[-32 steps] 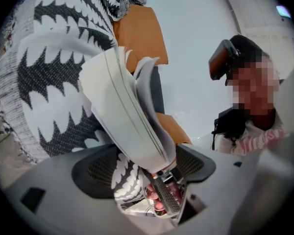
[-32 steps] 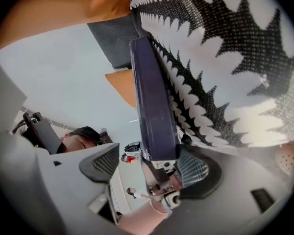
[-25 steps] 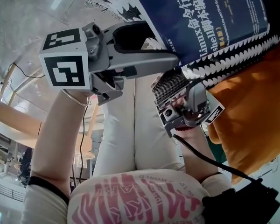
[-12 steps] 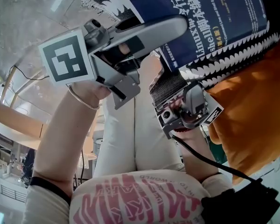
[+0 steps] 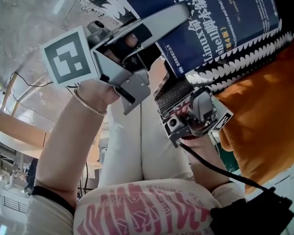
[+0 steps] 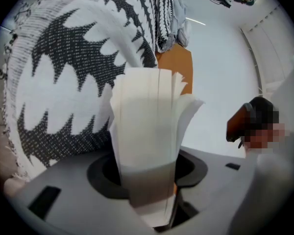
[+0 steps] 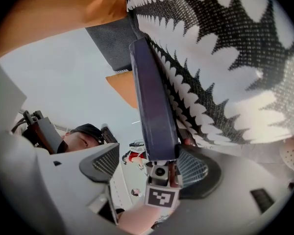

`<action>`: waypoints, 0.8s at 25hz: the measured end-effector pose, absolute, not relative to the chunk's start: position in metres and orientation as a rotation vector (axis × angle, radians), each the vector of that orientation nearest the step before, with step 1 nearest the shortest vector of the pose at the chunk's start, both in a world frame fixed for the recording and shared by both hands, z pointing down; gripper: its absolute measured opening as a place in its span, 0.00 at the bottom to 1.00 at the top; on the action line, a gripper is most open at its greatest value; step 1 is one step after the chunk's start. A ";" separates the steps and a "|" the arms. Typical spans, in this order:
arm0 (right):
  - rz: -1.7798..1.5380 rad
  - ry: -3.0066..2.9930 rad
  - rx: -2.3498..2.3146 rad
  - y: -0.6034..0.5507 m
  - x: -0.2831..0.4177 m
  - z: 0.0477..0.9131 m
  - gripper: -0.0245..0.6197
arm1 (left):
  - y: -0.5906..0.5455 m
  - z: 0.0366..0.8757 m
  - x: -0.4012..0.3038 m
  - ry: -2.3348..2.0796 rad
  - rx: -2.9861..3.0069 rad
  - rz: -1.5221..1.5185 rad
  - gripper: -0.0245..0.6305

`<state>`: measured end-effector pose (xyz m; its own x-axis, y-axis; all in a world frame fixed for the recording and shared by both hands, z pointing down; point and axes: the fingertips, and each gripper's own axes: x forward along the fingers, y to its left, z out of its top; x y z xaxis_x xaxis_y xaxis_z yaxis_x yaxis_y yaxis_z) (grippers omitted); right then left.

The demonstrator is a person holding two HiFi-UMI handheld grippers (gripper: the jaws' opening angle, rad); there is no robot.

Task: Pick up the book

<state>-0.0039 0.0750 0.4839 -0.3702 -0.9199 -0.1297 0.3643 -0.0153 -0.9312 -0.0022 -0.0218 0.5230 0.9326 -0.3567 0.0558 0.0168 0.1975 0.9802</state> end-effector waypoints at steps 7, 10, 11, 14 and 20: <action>-1.570 1.229 -0.665 0.070 -0.037 0.480 0.63 | -0.025 0.514 -0.033 -0.277 1.399 -0.235 0.31; -1.600 1.218 -0.697 0.069 -0.047 0.487 0.63 | -0.023 0.512 -0.041 -0.253 1.396 -0.224 0.31; -1.613 1.212 -0.710 0.070 -0.051 0.491 0.63 | -0.023 0.512 -0.043 -0.250 1.394 -0.219 0.31; -1.624 1.177 -0.768 0.069 -0.048 0.495 0.64 | -0.022 0.511 -0.049 -0.238 1.373 -0.198 0.31; -1.557 1.163 -0.892 0.046 -0.001 0.499 0.64 | -0.023 0.509 -0.050 -0.182 1.362 -0.138 0.31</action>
<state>-0.0013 0.0465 0.4993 -0.2701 -0.9628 0.0085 0.2652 -0.0829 -0.9606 -0.0499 -0.0229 0.5088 0.9778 -0.2037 0.0498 -0.0077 0.2028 0.9792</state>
